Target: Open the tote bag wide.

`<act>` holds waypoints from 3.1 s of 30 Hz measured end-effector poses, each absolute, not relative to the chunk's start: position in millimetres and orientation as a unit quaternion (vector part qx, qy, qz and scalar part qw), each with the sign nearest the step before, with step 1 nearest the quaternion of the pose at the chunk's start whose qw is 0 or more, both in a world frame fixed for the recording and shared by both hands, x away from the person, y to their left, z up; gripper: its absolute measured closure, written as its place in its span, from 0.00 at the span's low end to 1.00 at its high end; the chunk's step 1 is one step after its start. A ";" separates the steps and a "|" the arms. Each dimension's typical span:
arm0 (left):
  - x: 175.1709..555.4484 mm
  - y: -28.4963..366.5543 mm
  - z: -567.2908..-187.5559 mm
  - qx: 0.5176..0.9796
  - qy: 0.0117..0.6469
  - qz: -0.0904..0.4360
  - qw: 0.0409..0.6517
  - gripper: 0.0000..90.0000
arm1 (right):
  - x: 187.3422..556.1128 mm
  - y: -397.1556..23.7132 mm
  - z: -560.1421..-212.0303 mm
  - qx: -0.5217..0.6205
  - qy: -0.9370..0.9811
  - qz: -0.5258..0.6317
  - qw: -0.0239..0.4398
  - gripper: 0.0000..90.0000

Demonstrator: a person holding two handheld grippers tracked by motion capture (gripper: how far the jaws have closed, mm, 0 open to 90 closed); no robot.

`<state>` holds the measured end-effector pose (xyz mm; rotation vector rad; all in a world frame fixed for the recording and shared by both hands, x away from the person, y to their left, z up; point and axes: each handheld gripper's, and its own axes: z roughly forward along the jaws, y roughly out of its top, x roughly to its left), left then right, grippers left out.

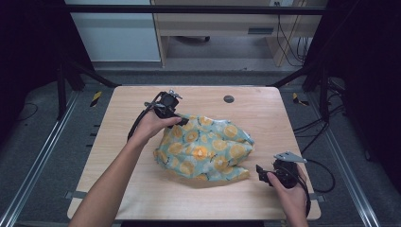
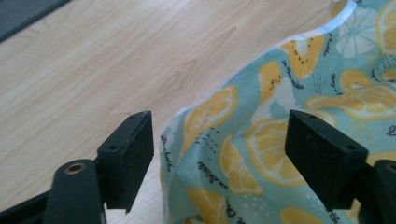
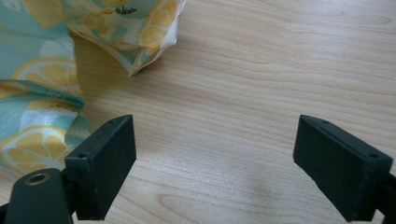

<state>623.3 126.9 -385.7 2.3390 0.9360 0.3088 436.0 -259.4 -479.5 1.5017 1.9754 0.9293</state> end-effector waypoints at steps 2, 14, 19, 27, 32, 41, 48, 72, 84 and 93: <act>622.3 124.2 -386.9 0.884 0.349 0.116 0.290 0.44 | 435.9 -259.6 -479.3 0.549 0.723 0.341 0.244 0.15; 615.1 121.0 -390.0 0.892 0.353 0.101 0.264 0.99 | 435.3 -260.3 -478.0 0.549 0.721 0.343 0.247 0.15; 610.6 123.0 -387.4 0.891 0.350 0.106 0.268 1.00 | 435.3 -260.4 -477.9 0.550 0.721 0.343 0.247 0.15; 606.5 126.7 -381.5 0.892 0.345 0.114 0.269 1.00 | 434.9 -260.7 -477.4 0.551 0.719 0.343 0.249 0.15; 590.7 127.7 -370.1 0.890 0.329 0.128 0.289 1.00 | 433.2 -262.3 -474.0 0.551 0.712 0.349 0.259 0.15; 526.2 142.8 -351.3 0.872 0.284 0.139 0.375 1.00 | 434.8 -257.4 -454.8 0.536 0.703 0.364 0.293 0.16; 490.6 148.6 -347.7 0.870 0.253 0.143 0.398 1.00 | 443.3 -250.3 -439.1 0.522 0.704 0.372 0.305 0.17; 406.4 154.1 -400.0 0.873 0.201 0.095 0.434 1.00 | 466.1 -216.7 -393.9 0.468 0.726 0.389 0.320 0.20; 397.6 154.2 -437.1 0.899 0.175 0.089 0.392 1.00 | 478.5 -212.8 -383.4 0.451 0.738 0.394 0.310 0.32; 397.4 163.9 -444.8 0.897 0.183 0.102 0.389 1.00 | 508.2 -202.5 -376.9 0.371 0.800 0.393 0.259 0.45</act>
